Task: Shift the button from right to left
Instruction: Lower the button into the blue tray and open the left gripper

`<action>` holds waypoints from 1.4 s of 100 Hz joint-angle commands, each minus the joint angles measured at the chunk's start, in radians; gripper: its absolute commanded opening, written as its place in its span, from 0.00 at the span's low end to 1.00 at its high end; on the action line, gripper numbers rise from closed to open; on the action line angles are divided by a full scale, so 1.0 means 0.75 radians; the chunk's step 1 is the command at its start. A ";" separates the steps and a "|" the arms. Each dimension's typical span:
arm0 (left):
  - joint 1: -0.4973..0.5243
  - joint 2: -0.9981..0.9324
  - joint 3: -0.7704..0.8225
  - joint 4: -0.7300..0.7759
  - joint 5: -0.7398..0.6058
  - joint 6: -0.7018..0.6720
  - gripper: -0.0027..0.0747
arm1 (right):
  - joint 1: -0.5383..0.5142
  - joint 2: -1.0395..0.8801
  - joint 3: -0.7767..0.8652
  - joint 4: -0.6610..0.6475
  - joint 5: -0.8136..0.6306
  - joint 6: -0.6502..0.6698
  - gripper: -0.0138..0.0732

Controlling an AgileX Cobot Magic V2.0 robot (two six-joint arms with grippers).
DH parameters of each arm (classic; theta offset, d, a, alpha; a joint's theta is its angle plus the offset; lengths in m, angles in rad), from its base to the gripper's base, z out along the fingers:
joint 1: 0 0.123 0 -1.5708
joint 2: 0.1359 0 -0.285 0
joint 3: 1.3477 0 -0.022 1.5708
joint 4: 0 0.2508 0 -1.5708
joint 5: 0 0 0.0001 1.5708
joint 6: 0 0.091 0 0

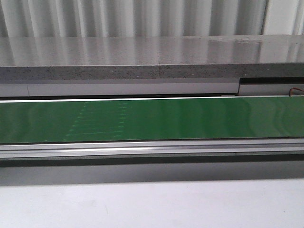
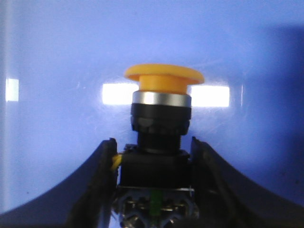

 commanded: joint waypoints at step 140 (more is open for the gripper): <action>0.006 0.042 -0.075 -0.036 0.006 0.222 0.77 | 0.001 0.001 -0.035 -0.005 -0.099 -0.010 0.08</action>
